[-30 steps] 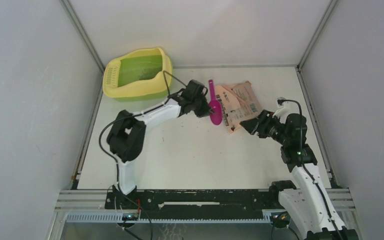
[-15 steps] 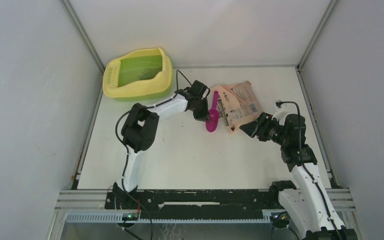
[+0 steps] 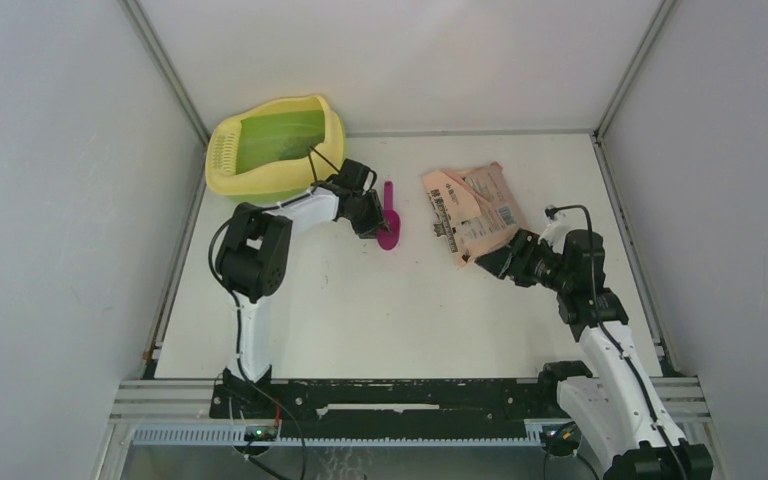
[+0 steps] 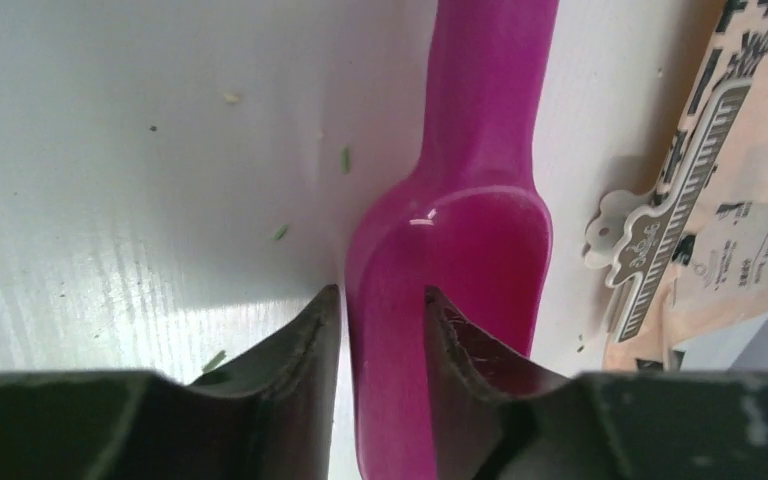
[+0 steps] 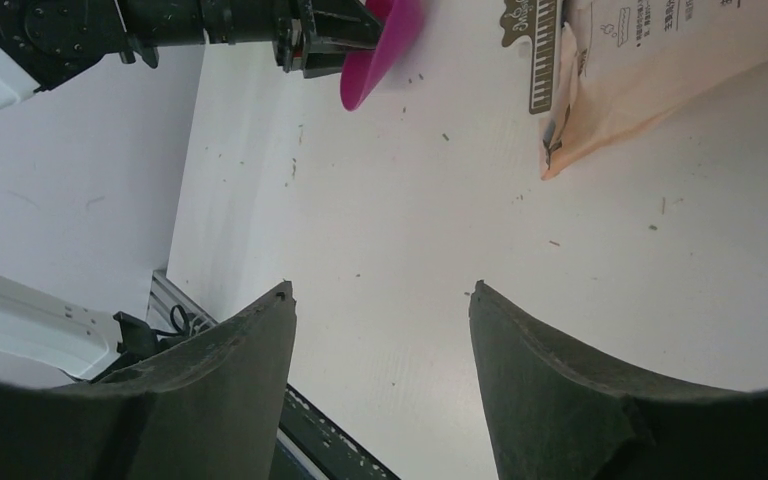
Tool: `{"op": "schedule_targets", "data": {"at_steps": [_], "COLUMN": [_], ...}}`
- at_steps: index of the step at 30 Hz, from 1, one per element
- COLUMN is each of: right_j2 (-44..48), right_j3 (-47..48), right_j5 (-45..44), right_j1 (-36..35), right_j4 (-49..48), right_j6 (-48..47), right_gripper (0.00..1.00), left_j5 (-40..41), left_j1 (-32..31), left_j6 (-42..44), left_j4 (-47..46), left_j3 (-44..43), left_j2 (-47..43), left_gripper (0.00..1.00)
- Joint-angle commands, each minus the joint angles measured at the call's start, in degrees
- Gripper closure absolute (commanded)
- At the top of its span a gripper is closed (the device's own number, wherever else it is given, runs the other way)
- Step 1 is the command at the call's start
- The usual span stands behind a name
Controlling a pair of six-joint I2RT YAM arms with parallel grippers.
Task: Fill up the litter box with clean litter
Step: Place the spatula at the center of the board.
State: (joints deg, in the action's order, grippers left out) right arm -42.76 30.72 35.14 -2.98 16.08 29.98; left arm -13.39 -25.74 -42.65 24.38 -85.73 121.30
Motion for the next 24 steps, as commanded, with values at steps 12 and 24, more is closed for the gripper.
{"op": "schedule_targets", "data": {"at_steps": [12,24], "right_j2": [-0.5,-3.2], "right_j3": [0.2,7.8], "right_j5": [-1.0,-20.1], "right_j1": [-0.1,-22.3], "right_j4": [-1.0,2.5], "right_j6": [-2.2,-7.7], "right_gripper": [0.01,0.01], "left_j5": [7.6,28.5], "left_j1": [-1.6,-7.5], "left_j6": [3.0,9.1], "left_j4": [0.4,5.1], "left_j3": [10.2,27.5], "left_j2": [-20.3,-55.3], "left_gripper": [0.32,0.0]}}
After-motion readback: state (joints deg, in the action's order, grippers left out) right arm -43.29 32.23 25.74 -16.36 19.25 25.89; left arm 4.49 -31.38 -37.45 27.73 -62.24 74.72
